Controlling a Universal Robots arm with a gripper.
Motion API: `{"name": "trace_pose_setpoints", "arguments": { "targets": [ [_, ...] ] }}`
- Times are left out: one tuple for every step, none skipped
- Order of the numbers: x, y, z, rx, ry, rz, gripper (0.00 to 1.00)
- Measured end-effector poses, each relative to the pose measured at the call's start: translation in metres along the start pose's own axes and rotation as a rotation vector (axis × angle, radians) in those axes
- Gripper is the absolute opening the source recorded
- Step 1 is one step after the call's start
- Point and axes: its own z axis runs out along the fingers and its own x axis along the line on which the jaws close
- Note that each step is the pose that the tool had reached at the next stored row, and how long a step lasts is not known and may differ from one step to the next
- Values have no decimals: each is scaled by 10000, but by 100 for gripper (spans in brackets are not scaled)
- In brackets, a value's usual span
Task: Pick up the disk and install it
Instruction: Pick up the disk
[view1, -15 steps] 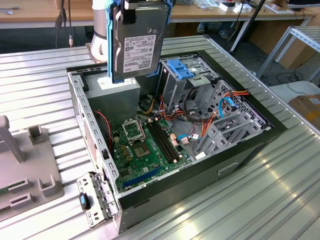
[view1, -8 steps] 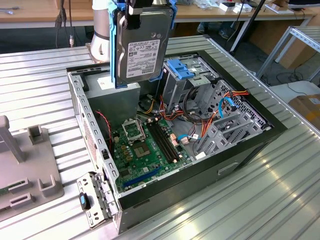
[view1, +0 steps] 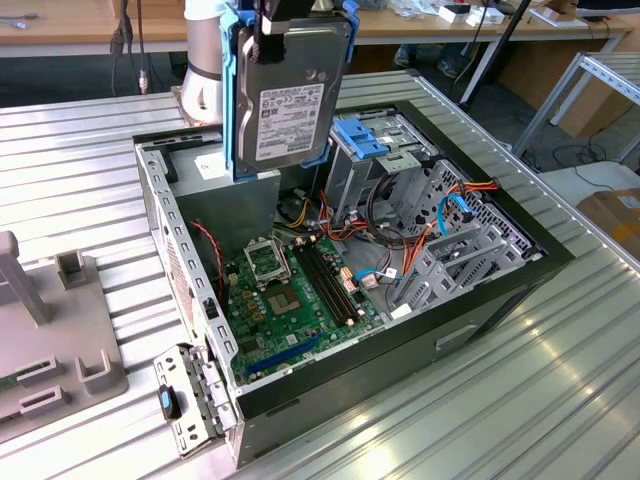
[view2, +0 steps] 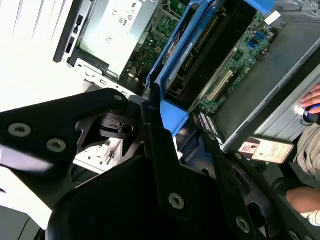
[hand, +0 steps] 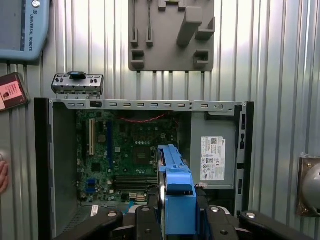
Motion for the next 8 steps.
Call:
{"name": "trace_pose_setpoints", "arguments": {
  "targets": [
    [31, 0, -1, 0, 0, 0, 37],
    [76, 0, -2, -1, 1, -1, 37],
    [145, 1, -3, 0, -1, 0, 37],
    [177, 1, -3, 0, -2, 0, 37],
    [209, 1, -5, -1, 0, 0, 37],
    [249, 1, -4, 0, -2, 0, 37],
    [271, 1, -5, 0, -2, 0, 37],
    [310, 1, -5, -1, -2, 0, 37]
  ]
}}
